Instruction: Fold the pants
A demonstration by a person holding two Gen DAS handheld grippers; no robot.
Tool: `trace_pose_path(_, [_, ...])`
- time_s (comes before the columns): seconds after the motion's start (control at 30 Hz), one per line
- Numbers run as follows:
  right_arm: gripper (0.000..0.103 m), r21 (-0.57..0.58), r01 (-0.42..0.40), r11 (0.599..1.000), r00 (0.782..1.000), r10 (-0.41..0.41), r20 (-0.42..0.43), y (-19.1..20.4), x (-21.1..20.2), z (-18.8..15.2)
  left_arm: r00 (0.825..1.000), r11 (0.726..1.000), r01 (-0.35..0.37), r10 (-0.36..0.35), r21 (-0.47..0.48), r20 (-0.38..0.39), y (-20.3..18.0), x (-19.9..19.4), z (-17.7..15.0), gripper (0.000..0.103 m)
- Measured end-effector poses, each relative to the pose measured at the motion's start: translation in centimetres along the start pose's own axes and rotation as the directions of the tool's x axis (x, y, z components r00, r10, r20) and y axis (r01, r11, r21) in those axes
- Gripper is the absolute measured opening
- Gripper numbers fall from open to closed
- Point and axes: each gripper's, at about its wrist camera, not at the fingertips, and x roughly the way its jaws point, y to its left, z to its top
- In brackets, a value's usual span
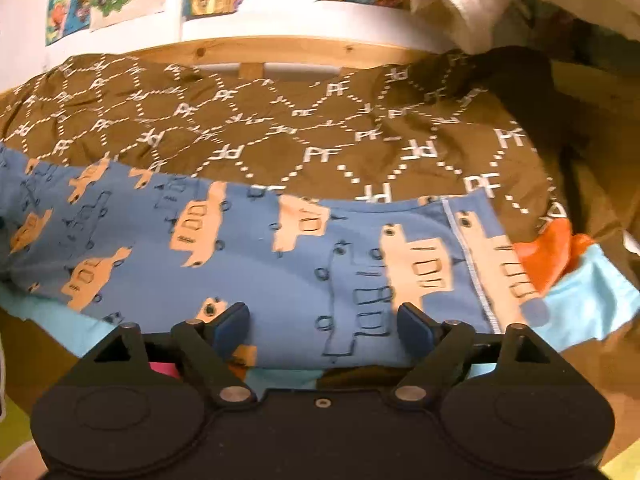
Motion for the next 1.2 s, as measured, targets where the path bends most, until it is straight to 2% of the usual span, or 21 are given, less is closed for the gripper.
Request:
trace_pose_path(0.07, [0.083,0.034,0.015,0.999,1.0,-0.016,0.006,-0.5,0.0,0.2,0.996,0.993,-0.084,0.081,-0.084,-0.035,2.2,0.2,-0.2,0.042])
trace_pose_path(0.13, [0.083,0.062,0.028,0.998,0.999,-0.029,0.017,-1.0,-0.1,0.3,0.986,0.979,-0.141,0.125,-0.148,-0.111,4.3,1.2,-0.6,0.039])
trace_pose_path(0.17, [0.083,0.066,0.03,0.997,0.999,-0.031,0.016,-1.1,-0.1,0.3,0.974,0.971,-0.182,0.156,-0.157,-0.166,5.2,1.9,-1.2,0.03])
trace_pose_path(0.2, [0.083,0.066,0.032,0.997,0.999,-0.032,0.01,-1.3,-0.1,0.2,0.957,0.961,-0.23,0.194,-0.157,-0.216,6.1,2.5,-1.8,0.015])
trace_pose_path(0.3, [0.084,0.041,0.044,0.998,0.999,-0.044,-0.014,-1.1,0.2,0.0,0.956,0.945,-0.231,0.177,-0.231,-0.233,7.9,1.7,-2.6,0.006])
trace_pose_path(0.4, [0.086,0.022,0.043,0.999,0.999,-0.043,-0.013,-0.9,0.3,0.0,0.94,0.953,-0.265,0.222,-0.145,-0.259,7.1,0.8,-2.4,0.005])
trace_pose_path(0.47, [0.086,0.024,0.022,0.999,1.0,-0.022,0.009,-1.0,0.1,0.2,0.939,0.953,-0.271,0.231,-0.135,-0.257,6.3,-0.1,-1.9,0.007])
trace_pose_path(0.53, [0.089,0.034,-0.04,0.999,0.998,0.039,0.042,-1.2,-0.2,1.0,0.961,0.958,-0.223,0.185,-0.179,-0.208,6.0,-0.9,-0.8,0.015])
trace_pose_path(0.57, [0.091,0.031,-0.079,0.996,0.996,0.078,0.048,-1.3,0.1,1.8,0.971,0.963,-0.191,0.158,-0.188,-0.177,6.1,-0.8,0.0,0.023])
trace_pose_path(0.6, [0.092,0.017,-0.121,0.993,0.992,0.12,0.047,-1.4,0.7,2.6,0.979,0.969,-0.17,0.146,-0.178,-0.141,6.1,-0.4,1.0,0.036])
trace_pose_path(0.63, [0.091,-0.008,-0.172,0.985,0.984,0.172,0.044,-1.3,1.6,3.9,0.982,0.972,-0.172,0.155,-0.162,-0.112,6.0,0.0,1.9,0.042])
trace_pose_path(0.7, [0.087,-0.034,-0.267,0.963,0.963,0.269,0.038,-0.5,3.7,6.8,0.982,0.975,-0.183,0.176,-0.126,-0.063,6.5,1.7,3.9,0.044])
trace_pose_path(0.8, [0.081,-0.069,-0.436,0.897,0.899,0.438,0.016,3.2,7.4,11.9,0.977,0.974,-0.212,0.209,-0.078,-0.042,7.8,5.0,6.3,0.044])
trace_pose_path(0.87, [0.076,-0.104,-0.521,0.847,0.853,0.522,-0.021,6.3,9.9,14.7,0.979,0.98,-0.195,0.192,-0.043,-0.06,8.9,7.6,7.5,0.044])
trace_pose_path(0.93, [0.067,-0.138,-0.597,0.791,0.803,0.588,-0.1,9.4,12.4,16.5,0.981,0.99,-0.14,0.137,-0.009,-0.138,9.9,10.1,8.0,0.044])
trace_pose_path(0.97, [0.064,-0.157,-0.618,0.771,0.786,0.603,-0.136,10.8,13.5,16.9,0.978,0.992,-0.125,0.123,0.0,-0.169,10.1,11.0,7.9,0.043])
trace_pose_path(1.03, [0.055,-0.174,-0.643,0.746,0.763,0.605,-0.229,13.0,16.0,17.1,0.98,0.994,-0.111,0.112,0.019,-0.166,10.4,11.6,7.9,0.036])
trace_pose_path(1.07, [0.053,-0.176,-0.651,0.738,0.754,0.603,-0.262,13.8,16.9,17.0,0.98,0.993,-0.11,0.114,0.032,-0.161,10.3,11.7,7.9,0.024])
trace_pose_path(1.1, [0.048,-0.179,-0.66,0.73,0.744,0.601,-0.292,14.4,17.6,16.7,0.981,0.993,-0.107,0.113,0.044,-0.16,10.1,11.7,7.9,0.011])
trace_pose_path(1.17, [0.031,-0.209,-0.67,0.712,0.736,0.6,-0.314,15.2,17.9,16.0,0.98,0.987,-0.13,0.142,0.092,-0.141,9.1,11.5,7.8,0.006])
trace_pose_path(1.2, [0.006,-0.217,-0.673,0.707,0.734,0.603,-0.312,15.4,17.8,15.9,0.978,0.98,-0.152,0.168,0.129,-0.122,8.4,11.2,7.7,0.003])
